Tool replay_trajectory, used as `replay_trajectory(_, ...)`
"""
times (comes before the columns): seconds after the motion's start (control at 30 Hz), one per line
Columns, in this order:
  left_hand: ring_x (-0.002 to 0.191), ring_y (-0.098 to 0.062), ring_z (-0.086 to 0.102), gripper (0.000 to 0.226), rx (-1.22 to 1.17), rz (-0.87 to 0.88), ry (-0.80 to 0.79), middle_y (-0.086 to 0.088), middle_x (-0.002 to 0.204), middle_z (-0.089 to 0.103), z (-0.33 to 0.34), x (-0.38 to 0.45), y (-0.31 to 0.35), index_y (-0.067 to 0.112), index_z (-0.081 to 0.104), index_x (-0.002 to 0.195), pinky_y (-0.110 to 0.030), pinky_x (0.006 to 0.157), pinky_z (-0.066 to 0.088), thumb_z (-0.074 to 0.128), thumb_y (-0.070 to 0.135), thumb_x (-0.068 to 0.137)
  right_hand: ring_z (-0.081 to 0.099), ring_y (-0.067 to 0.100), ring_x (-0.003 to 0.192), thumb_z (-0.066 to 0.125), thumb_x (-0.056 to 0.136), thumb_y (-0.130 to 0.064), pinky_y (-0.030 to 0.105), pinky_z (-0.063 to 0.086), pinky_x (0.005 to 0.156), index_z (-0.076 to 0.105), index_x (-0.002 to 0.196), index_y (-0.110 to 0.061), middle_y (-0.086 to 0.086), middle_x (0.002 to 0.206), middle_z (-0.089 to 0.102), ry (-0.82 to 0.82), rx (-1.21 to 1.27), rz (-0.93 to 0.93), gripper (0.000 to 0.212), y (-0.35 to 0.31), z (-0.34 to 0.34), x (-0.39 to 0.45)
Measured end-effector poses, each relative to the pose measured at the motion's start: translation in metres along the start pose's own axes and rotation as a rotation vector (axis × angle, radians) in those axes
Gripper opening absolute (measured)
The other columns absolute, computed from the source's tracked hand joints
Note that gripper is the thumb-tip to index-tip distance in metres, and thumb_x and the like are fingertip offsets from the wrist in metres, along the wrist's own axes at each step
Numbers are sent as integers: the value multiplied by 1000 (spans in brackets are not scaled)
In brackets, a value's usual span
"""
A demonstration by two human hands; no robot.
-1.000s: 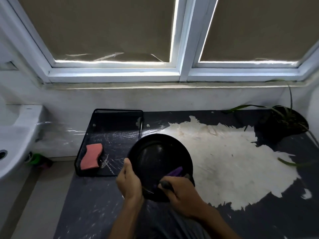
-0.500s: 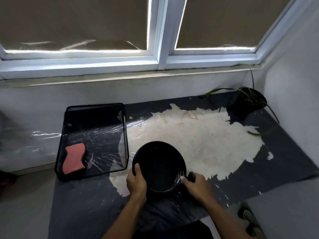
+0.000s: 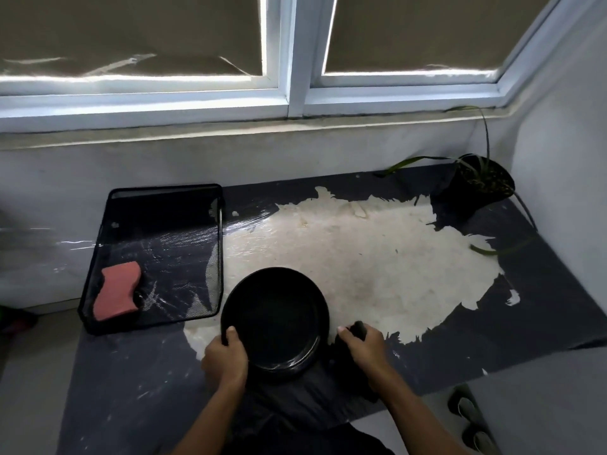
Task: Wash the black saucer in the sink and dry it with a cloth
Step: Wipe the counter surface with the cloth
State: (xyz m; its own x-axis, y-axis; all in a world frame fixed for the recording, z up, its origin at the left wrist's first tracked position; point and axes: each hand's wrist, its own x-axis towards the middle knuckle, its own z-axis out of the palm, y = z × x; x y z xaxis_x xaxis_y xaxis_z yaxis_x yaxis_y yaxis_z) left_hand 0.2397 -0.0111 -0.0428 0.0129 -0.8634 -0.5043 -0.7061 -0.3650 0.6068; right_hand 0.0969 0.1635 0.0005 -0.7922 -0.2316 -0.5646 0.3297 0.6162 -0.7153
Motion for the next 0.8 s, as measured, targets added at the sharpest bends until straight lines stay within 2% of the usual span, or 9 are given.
replay_trajectory(0.1, 98, -45, 60, 47, 86, -33, 49, -27, 106, 66, 2, -1, 4, -2, 65, 107, -45, 85, 46, 48, 41, 97, 64, 28, 66, 68, 90, -21, 24, 51, 51, 59, 78, 1, 12, 71, 63, 31, 116, 34, 27, -12, -29, 15)
replay_trajectory(0.23, 112, -46, 51, 45, 115, -47, 275, -30, 123, 54, 17, -11, 27, 1, 56, 120, -52, 94, 41, 55, 37, 93, 70, 40, 75, 71, 88, -23, 46, 60, 67, 64, 93, 5, 26, 89, 69, -36, 454, 232, 30, -27, -70, 53)
replay_trajectory(0.37, 116, -39, 45, 28, -37, 326, 369, -24, 119, 52, 55, -39, 75, 3, 60, 113, -46, 98, 38, 59, 16, 88, 70, 36, 83, 80, 79, -15, 42, 59, 73, 68, 96, 3, 20, 86, 71, -100, 544, 250, 27, -47, -102, 103)
replay_trajectory(0.47, 107, -32, 52, 26, 58, 607, 167, -16, 111, 57, 99, -59, 116, 6, 64, 107, -33, 88, 39, 62, 18, 84, 66, 35, 92, 71, 76, 13, 33, 57, 69, 63, 99, 0, 15, 92, 67, -76, 404, 143, 27, -69, -115, 139)
replay_trajectory(0.57, 129, -24, 41, 55, 270, 720, -174, -10, 140, 40, 147, -75, 146, 11, 48, 136, -28, 95, 41, 65, 23, 85, 62, 20, 79, 58, 80, 21, 15, 52, 55, 59, 105, 1, 13, 96, 60, -19, 261, -36, 32, -99, -120, 174)
replay_trajectory(0.63, 145, -25, 19, 76, 453, 699, -301, -8, 159, 14, 174, -77, 149, 11, 22, 151, -36, 113, 31, 60, 26, 87, 62, 19, 89, 61, 86, 7, 16, 48, 69, 57, 120, -9, 11, 107, 64, 59, 37, -238, 38, -113, -114, 204)
replay_trajectory(0.7, 150, -26, -6, 96, 624, 596, -393, -10, 162, -12, 193, -73, 146, 8, -4, 153, -42, 121, 14, 61, 30, 86, 58, 22, 113, 64, 90, -11, 26, 45, 90, 48, 137, -23, 7, 129, 60, 13, -200, -436, 51, -117, -101, 236)
replay_trajectory(0.73, 148, -27, -17, 107, 695, 549, -430, -10, 159, -24, 198, -72, 143, 7, -15, 151, -44, 121, 7, 64, 35, 85, 47, 25, 130, 63, 91, -21, 35, 40, 104, 41, 143, -32, 6, 144, 49, -72, -358, -494, 57, -115, -91, 249)
replay_trajectory(0.8, 142, -29, -33, 119, 802, 511, -485, -10, 150, -42, 205, -69, 133, 6, -27, 146, -47, 119, -3, 66, 43, 83, 6, 30, 150, 53, 93, -43, 56, 8, 119, 25, 147, -47, 2, 164, 8, -267, -822, -582, 61, -98, -69, 262)
